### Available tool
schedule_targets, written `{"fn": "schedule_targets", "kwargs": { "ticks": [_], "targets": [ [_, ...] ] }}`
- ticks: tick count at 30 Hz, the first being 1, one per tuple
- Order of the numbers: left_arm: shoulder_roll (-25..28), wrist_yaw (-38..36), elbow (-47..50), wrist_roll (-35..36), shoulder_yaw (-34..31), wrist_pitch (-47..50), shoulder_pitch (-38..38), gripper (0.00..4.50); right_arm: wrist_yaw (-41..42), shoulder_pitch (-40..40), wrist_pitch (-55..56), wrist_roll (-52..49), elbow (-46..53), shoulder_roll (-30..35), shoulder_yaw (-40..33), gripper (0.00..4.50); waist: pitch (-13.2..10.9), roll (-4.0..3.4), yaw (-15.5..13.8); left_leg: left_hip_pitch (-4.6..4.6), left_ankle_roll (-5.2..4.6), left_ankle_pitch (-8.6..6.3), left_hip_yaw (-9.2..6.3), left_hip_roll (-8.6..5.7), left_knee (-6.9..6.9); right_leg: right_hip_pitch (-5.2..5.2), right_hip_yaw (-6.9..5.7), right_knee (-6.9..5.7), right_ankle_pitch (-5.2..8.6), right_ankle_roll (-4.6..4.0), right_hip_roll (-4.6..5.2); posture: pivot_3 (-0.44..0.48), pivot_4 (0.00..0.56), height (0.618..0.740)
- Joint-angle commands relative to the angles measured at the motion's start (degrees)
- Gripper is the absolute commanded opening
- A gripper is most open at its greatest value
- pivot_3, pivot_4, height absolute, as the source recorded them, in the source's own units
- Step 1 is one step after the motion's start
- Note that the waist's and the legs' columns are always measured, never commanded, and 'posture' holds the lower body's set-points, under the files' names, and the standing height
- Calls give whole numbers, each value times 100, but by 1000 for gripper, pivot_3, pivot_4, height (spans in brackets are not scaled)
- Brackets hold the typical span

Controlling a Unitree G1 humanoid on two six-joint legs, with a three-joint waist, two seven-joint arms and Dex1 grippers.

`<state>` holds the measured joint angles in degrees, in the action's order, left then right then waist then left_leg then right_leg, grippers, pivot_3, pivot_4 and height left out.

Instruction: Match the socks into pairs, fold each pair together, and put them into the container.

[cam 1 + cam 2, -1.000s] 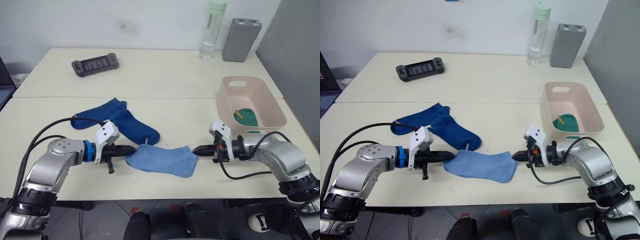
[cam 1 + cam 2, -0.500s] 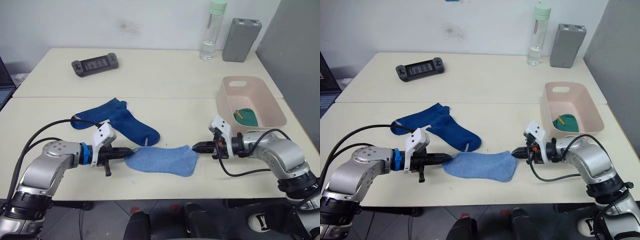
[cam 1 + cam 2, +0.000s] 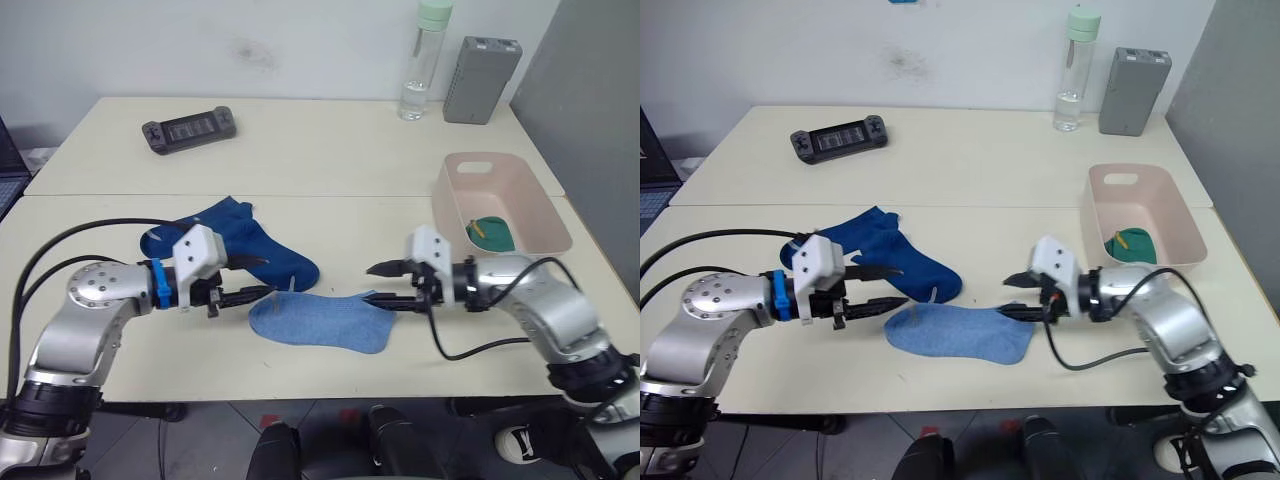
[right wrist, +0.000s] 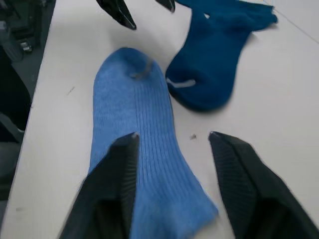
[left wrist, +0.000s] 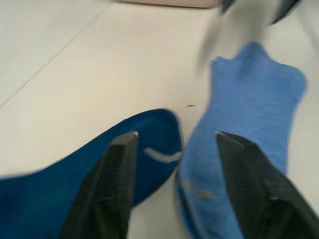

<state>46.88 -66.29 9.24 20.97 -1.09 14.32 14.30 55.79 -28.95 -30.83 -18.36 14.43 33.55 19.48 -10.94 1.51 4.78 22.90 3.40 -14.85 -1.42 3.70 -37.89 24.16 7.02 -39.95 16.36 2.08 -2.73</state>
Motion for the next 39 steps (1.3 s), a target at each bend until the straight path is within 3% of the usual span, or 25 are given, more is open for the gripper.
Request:
{"fn": "schedule_targets", "kwargs": {
  "ticks": [1, 4, 5, 10, 17, 20, 23, 26, 37, 39],
  "targets": [
    [-150, 5, -34, -418, 423, -447, 27, 1202, 142, -184, 851, 572, -551, -224, 422, 1137, 0, 0, 0, 0, 0, 0, -1, 0, -1, -1, -1, 0, 0, 0, 0, 0, 150, 740],
    [-242, 57, -202, -683, 670, -584, -23, 246, 241, -226, 1276, 835, -1037, -382, 599, 59, 0, 0, -5, 2, 0, 0, 1, -1, -3, 0, 1, 0, -12, -20, 0, 0, 150, 740],
    [-221, 60, -315, -842, 780, -673, -69, 22, 299, -195, 1387, 875, -1218, -400, 618, 0, 0, 0, -4, 2, 0, 0, 0, 0, -2, 0, 0, 0, -14, -24, 0, 0, 150, 740],
    [-58, 214, -1088, -1469, 897, -1388, -170, 22, 546, 94, 1837, 1231, -1649, -28, 574, 0, 2, 1, -12, 0, 0, 0, 0, 0, -1, 0, 0, 0, -15, -26, 0, 0, 150, 740],
    [2, -22, -1087, -827, 518, -1218, -419, 22, 898, 443, 2048, 1161, -1468, 639, 191, 0, 10, -5, -13, -31, -1, 0, 0, 0, -2, -29, 1, -3, -4, 0, 0, 0, 150, 740],
    [-34, -46, -707, -431, 322, -860, -507, 22, 912, 550, 1580, 775, -1018, 718, -148, 0, 10, -5, -10, -43, -1, 0, 0, 0, -2, -41, 2, -3, -4, 0, 0, 0, 150, 740],
    [-58, 88, -337, -239, 138, -656, -590, 22, 679, 672, 335, -56, -205, 638, -677, 0, 9, -5, -11, -34, 0, 0, -3, 0, -2, -35, 0, -2, -4, 1, 0, 0, 150, 740],
    [-13, 178, 144, 75, -118, -287, -753, 0, 230, 814, -568, -396, 298, 593, -1036, 505, 9, -5, -9, -28, 0, 0, -5, 1, -1, -31, 0, -2, -4, 1, 0, 0, 150, 740],
    [134, 280, 767, 204, -461, 39, -1178, 0, -1062, 1274, -1734, -135, 716, 195, -755, 4444, 9, -5, 2, -19, 0, 0, 3, 0, 0, -13, 6, -1, -5, 4, 0, 0, 150, 740],
    [123, 304, 787, 204, -444, 65, -1149, 0, -1092, 1274, -1846, -174, 660, 111, -639, 4444, 10, -4, 3, -15, 0, 0, 2, 0, 0, -11, 5, 0, -5, 4, 0, 0, 150, 740]
  ]
}}
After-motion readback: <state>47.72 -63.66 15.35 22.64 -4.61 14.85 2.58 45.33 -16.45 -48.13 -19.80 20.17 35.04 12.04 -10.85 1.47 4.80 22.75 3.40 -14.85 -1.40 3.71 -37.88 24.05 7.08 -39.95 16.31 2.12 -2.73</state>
